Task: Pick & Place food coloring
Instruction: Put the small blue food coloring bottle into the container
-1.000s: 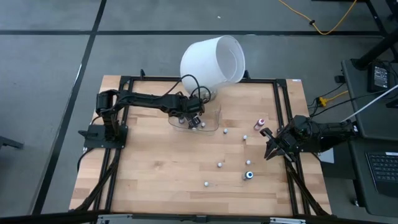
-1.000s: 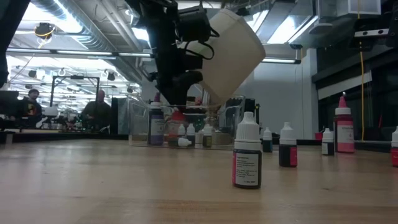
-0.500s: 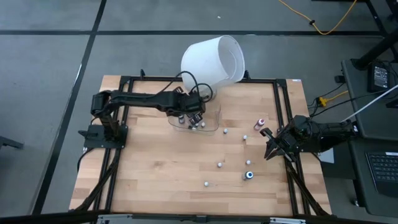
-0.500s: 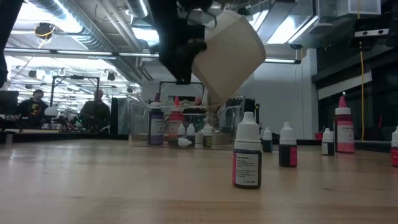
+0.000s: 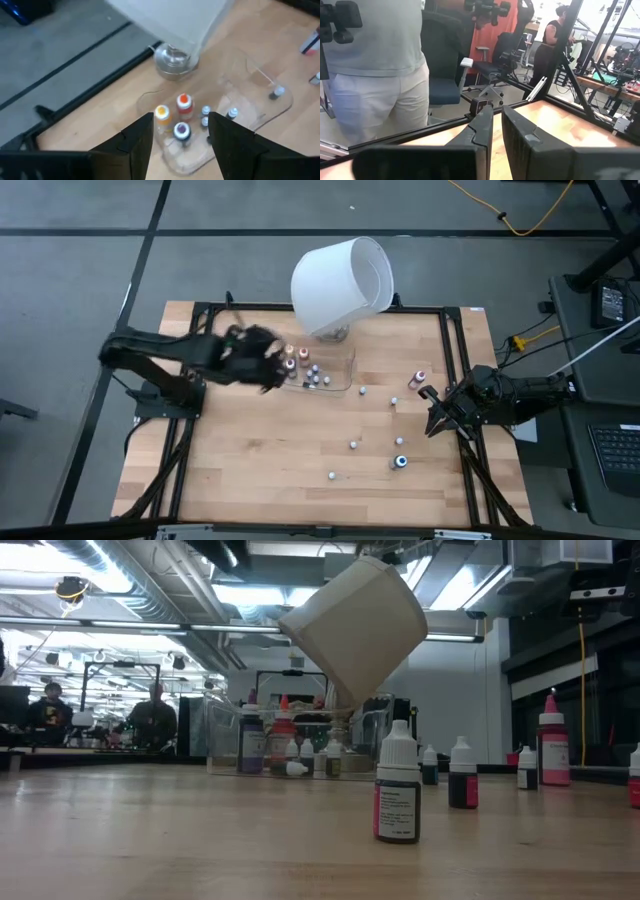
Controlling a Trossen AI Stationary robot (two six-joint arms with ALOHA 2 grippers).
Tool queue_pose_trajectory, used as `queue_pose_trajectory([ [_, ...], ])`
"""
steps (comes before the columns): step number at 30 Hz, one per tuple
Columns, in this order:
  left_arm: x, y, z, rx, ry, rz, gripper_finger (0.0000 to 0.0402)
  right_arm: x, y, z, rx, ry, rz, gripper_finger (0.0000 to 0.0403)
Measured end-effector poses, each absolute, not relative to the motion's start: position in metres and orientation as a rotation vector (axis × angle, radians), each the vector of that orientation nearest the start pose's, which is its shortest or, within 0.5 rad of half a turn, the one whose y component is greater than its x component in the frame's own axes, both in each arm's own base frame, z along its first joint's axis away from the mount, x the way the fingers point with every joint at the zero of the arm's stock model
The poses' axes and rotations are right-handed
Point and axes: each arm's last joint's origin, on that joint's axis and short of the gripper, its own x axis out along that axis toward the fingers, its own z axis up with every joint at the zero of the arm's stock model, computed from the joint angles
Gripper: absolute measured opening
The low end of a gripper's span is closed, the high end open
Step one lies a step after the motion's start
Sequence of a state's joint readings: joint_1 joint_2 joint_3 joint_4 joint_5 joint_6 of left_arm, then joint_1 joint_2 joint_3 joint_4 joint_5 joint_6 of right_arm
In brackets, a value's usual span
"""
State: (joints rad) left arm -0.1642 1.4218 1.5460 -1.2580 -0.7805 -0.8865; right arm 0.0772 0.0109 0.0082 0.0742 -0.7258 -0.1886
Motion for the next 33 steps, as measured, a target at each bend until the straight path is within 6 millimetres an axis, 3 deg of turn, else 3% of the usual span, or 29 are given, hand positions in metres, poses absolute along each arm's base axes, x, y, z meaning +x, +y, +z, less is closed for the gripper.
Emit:
queue_pose_trajectory([
  [5,0.206,-0.041,0.371,-0.301,0.592,0.929,0.0175,0.089,0.026,0.172,-0.202,-0.146,0.794,0.0044],
  [11,0.159,-0.041,0.329,-0.416,0.408,0.892,0.0142,0.089,0.026,0.172,-0.202,-0.146,0.794,0.0044],
  [16,0.162,-0.032,0.291,-0.469,0.269,0.642,0.0109,0.089,0.026,0.172,-0.202,-0.146,0.794,0.0044],
  [21,0.176,-0.008,0.264,-0.432,0.108,0.323,0.0071,0.089,0.026,0.172,-0.202,-0.146,0.794,0.0044],
  [26,0.16,0.017,0.235,-0.411,0.184,0.353,0.0034,0.089,0.026,0.172,-0.202,-0.146,0.794,0.0044],
  [33,0.127,0.016,0.204,-0.338,0.106,0.288,0.0002,0.089,0.026,0.172,-0.202,-0.146,0.794,0.0044],
])
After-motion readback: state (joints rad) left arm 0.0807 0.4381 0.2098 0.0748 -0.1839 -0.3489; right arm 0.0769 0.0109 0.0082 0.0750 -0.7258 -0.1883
